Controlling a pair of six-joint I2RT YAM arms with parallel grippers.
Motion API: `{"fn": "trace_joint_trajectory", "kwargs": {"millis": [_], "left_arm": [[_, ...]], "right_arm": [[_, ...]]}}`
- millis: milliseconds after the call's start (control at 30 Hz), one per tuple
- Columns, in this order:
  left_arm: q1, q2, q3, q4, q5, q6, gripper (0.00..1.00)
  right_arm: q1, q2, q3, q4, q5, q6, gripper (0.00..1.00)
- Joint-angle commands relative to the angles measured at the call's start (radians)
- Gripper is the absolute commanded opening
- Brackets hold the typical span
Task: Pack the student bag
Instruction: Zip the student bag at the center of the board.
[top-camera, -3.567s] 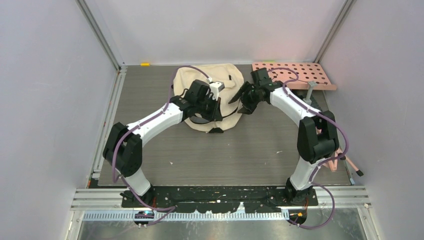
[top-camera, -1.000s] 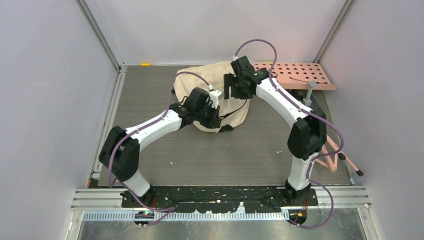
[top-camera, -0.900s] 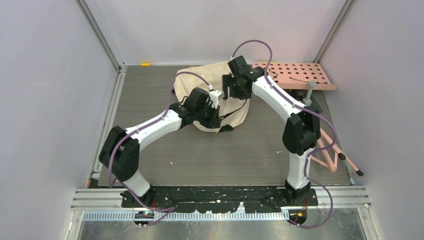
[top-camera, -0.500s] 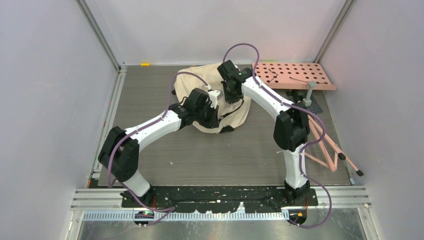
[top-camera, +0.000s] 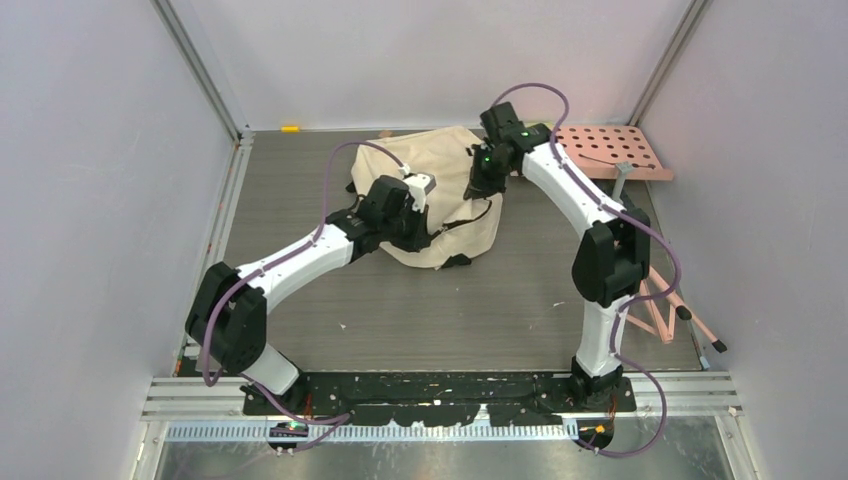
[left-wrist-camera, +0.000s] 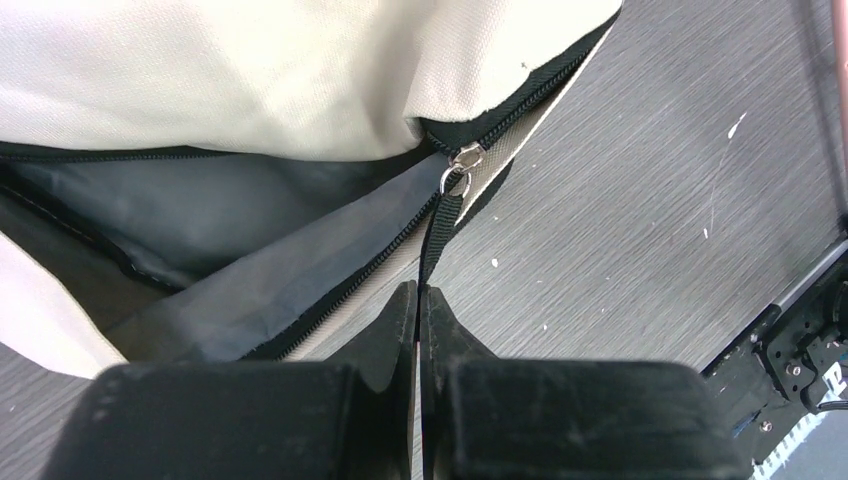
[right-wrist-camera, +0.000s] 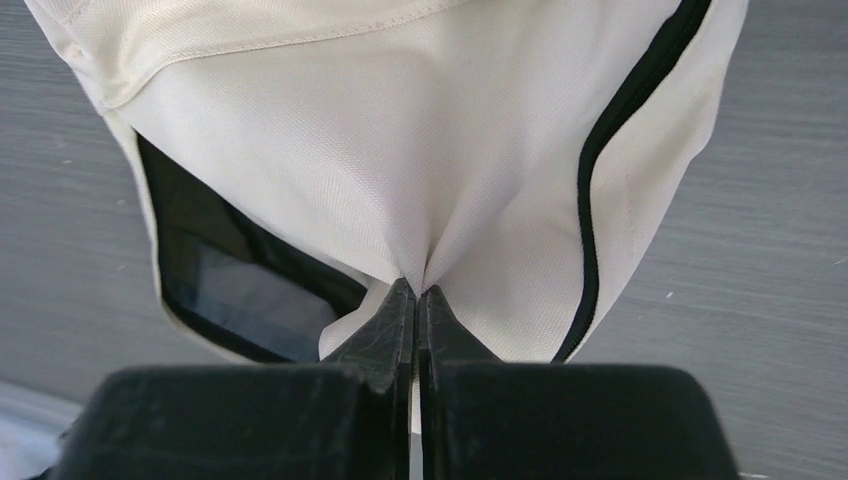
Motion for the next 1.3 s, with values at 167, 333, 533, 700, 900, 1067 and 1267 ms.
{"fn": "trace_joint_trajectory", "kwargs": {"millis": [167,333,533,700,900,1067,1267], "left_arm": [[0.007,-0.029,-0.018,-0.039,0.036,-0.008,0.00],[0.007,-0.024,0.010,-0.034,0.072,-0.018,0.00],[0.007,-0.021,0.032,-0.060,0.101,-0.017,0.00],[0.007,-0.028,0.046,-0.090,0.111,-0.015,0.00],[0.007,-0.032,0.069,-0.131,0.122,0.004,0.00],[0.007,-0.032,0.067,-0.141,0.141,0.013,0.00],[0.008,-0.055,0.042,-0.150,0.074,0.032,0.00]], "right_arm": [[-0.110,-0.211,-0.126,0.128,-0.134,0.068,0.64],[-0.106,-0.301,-0.205,0.060,0.111,0.074,0.77],[-0.101,-0.378,-0.388,0.097,0.086,0.211,0.78],[-0.095,-0.382,-0.463,0.141,0.035,0.317,0.79],[-0.062,-0.337,-0.520,0.241,-0.042,0.420,0.78],[-0.024,-0.300,-0.537,0.339,-0.044,0.459,0.72],[-0.024,-0.282,-0.503,0.288,0.051,0.422,0.06]]}}
